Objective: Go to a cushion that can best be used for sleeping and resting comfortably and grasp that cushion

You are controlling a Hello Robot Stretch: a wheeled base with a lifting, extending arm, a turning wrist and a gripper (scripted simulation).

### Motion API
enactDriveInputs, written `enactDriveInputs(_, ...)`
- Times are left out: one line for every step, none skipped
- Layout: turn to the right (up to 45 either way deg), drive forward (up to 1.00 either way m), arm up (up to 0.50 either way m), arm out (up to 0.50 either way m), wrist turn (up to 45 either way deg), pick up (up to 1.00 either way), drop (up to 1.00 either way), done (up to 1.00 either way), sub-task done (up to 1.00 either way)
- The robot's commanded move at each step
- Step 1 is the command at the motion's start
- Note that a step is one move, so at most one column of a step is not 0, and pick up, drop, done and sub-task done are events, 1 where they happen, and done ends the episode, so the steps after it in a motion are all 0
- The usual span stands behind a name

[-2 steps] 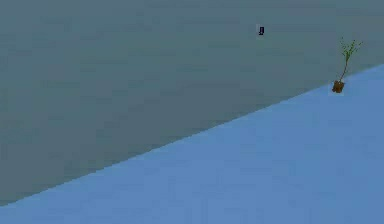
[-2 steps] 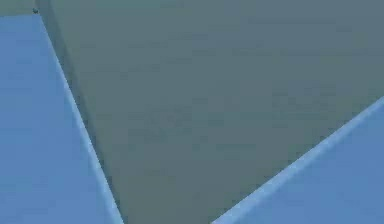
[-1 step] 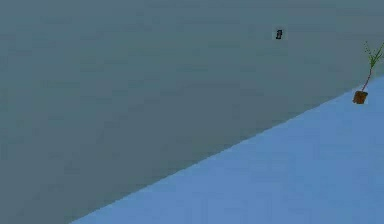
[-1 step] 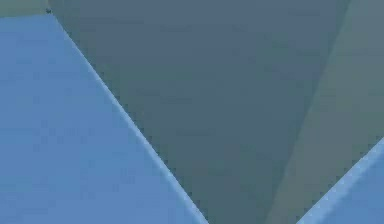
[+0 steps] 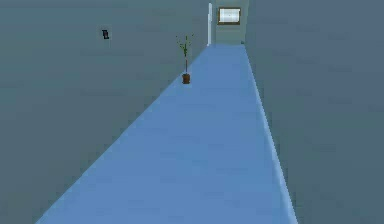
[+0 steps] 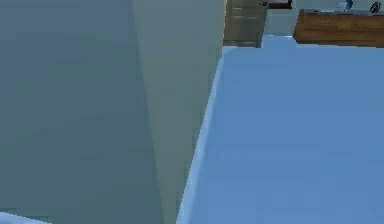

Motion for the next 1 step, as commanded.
enactDriveInputs(6.0, 0.0, 0.0, 0.0, 0.0, 0.0, 0.0, 0.0, 0.0)
